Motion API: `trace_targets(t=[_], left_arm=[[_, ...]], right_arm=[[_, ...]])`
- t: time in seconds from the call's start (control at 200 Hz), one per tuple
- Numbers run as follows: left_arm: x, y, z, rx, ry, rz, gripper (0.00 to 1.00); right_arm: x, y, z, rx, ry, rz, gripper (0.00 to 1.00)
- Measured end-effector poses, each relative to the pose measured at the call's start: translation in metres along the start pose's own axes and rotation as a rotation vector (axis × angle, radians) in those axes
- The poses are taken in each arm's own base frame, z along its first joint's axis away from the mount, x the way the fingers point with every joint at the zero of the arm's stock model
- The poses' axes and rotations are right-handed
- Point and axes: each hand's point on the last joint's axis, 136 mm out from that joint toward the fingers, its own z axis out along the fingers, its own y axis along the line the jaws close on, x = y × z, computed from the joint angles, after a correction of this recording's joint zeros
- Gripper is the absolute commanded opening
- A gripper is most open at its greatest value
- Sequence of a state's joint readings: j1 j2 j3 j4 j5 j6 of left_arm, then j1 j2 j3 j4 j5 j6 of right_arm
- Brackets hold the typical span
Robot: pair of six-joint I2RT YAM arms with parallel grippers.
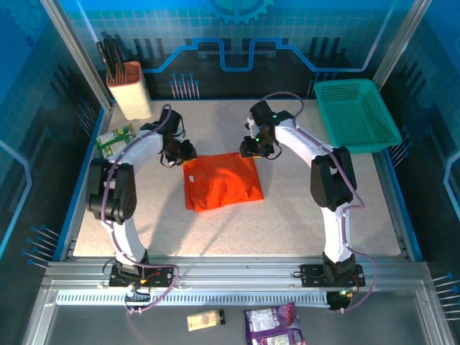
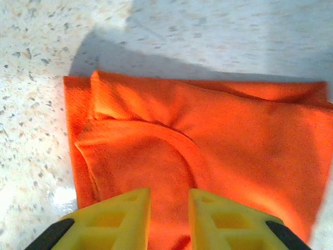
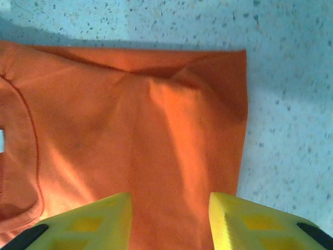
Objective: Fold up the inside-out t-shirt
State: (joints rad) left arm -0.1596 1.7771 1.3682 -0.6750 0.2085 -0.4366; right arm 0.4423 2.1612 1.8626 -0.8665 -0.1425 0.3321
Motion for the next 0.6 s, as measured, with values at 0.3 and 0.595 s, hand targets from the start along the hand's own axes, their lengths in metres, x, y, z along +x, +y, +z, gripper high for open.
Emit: trace_targets(t=[0.3,0.595], left_arm=[[0.112,0.022,-0.010,0.020,0.151,-0.011,0.33],[0.169,0.035,0.011,0.064,0.295,-0.078,0.35]], right_arm=[[-0.008,-0.017,0.030,0.080,0.061,-0.068,0.47],[-0.017,-0.023,0.046,0.083,0.075,-0.083,0.45]])
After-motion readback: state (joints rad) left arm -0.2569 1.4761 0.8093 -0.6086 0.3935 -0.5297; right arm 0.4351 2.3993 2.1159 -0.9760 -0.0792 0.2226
